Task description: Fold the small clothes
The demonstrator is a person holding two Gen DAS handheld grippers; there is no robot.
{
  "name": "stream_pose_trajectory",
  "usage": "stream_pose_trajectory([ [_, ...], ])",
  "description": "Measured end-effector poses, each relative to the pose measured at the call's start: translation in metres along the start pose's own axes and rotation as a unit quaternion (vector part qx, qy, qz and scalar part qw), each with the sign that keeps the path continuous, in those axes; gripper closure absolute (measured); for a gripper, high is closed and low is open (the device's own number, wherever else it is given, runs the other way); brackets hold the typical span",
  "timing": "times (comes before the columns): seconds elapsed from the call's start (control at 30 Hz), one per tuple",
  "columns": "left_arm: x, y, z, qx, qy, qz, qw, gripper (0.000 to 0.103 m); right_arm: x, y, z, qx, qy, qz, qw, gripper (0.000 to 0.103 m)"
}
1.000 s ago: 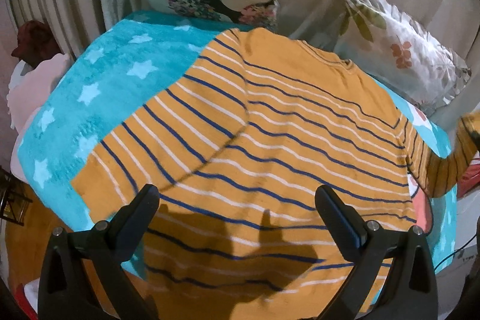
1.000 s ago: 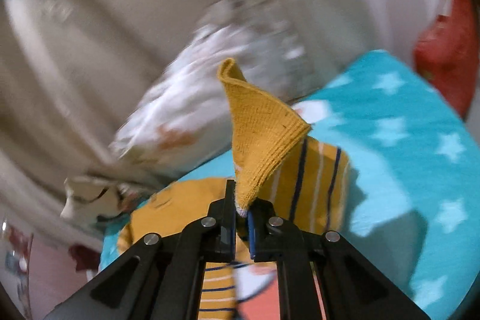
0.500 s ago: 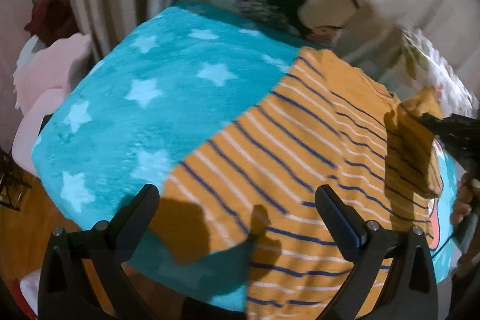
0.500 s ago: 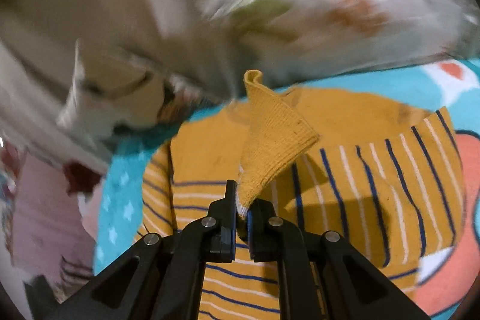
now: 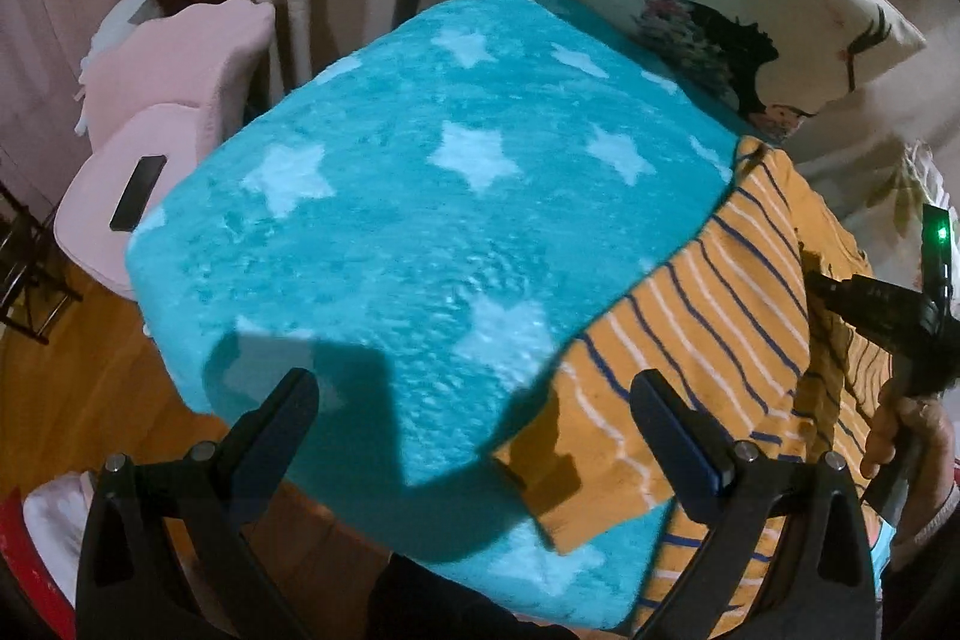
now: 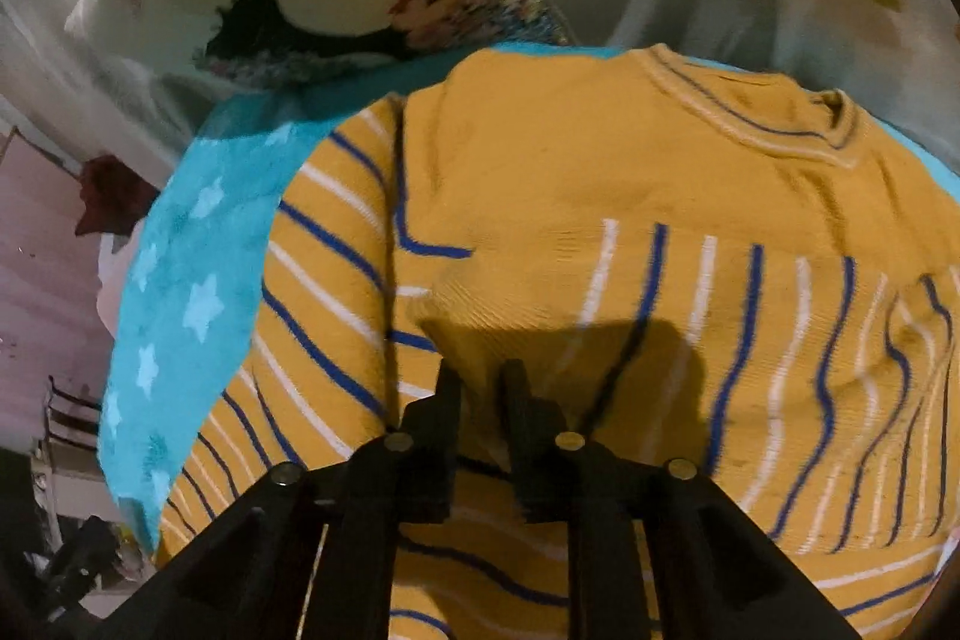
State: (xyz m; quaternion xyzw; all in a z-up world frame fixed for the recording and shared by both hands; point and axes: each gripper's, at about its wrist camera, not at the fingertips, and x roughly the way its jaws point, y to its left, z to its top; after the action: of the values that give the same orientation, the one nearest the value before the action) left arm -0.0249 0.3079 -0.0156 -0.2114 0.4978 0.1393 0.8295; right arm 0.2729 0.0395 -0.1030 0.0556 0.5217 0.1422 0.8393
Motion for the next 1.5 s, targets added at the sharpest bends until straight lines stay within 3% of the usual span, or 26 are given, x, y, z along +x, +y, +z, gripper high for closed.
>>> stream_pose_trajectory([
  [0.1,0.002,0.001,0.002,0.002,-0.001,0.0,1.0,0.0,0.006,0.007,-0.001,-0.006,0.009,0.005,1.0,0.078],
  [0.23,0.005,-0.001,0.004,0.003,0.002,-0.008,1.0,0.0,0.013,0.016,0.004,-0.021,0.019,-0.028,0.999,0.078],
  [0.3,0.007,-0.003,0.005,0.004,0.005,-0.011,0.9999,0.0,0.013,0.014,0.004,-0.018,0.019,-0.045,0.999,0.083],
  [0.37,0.008,-0.003,0.005,0.003,0.005,-0.015,0.9999,0.0,0.012,0.011,0.006,-0.009,0.015,-0.049,0.999,0.096],
  [0.63,0.013,0.004,0.007,-0.004,0.009,-0.014,0.9998,0.0,-0.003,0.026,0.036,0.023,-0.014,0.009,1.0,0.096],
  [0.73,0.013,0.012,0.008,-0.012,0.009,-0.009,0.9998,0.0,0.016,0.039,0.044,0.021,0.007,0.017,1.0,0.091],
  [0.8,0.01,0.021,0.009,-0.02,0.006,-0.006,0.9998,0.0,0.025,0.045,0.042,0.009,0.019,0.004,1.0,0.079],
  [0.93,0.007,0.04,0.014,-0.037,-0.007,0.01,0.9992,0.0,0.0,0.059,0.03,-0.004,-0.021,-0.009,1.0,0.072],
  [1.0,0.006,0.053,0.018,-0.056,-0.014,0.02,0.9981,0.0,-0.026,0.078,0.015,-0.04,-0.043,0.005,0.998,0.067],
  [1.07,0.003,0.069,0.022,-0.078,-0.021,0.029,0.9963,0.0,-0.038,0.098,-0.002,-0.075,-0.035,0.044,0.996,0.049],
  [1.13,-0.002,0.085,0.025,-0.099,-0.028,0.037,0.994,0.0,-0.038,0.13,-0.031,-0.14,0.001,0.093,0.986,0.047],
  [1.17,-0.004,0.09,0.025,-0.104,-0.031,0.04,0.9933,0.0,-0.035,0.15,-0.052,-0.187,0.029,0.113,0.975,0.047],
  [1.27,-0.011,0.106,0.023,-0.119,-0.038,0.051,0.9909,0.0,-0.025,0.188,-0.102,-0.281,0.082,0.136,0.946,0.047],
  [1.37,-0.014,0.119,0.019,-0.132,-0.039,0.057,0.9888,0.0,-0.015,0.215,-0.148,-0.378,0.097,0.1,0.915,0.046],
  [1.5,-0.014,0.126,0.014,-0.141,-0.035,0.06,0.9875,0.0,-0.005,0.23,-0.182,-0.445,0.093,0.065,0.888,0.04],
])
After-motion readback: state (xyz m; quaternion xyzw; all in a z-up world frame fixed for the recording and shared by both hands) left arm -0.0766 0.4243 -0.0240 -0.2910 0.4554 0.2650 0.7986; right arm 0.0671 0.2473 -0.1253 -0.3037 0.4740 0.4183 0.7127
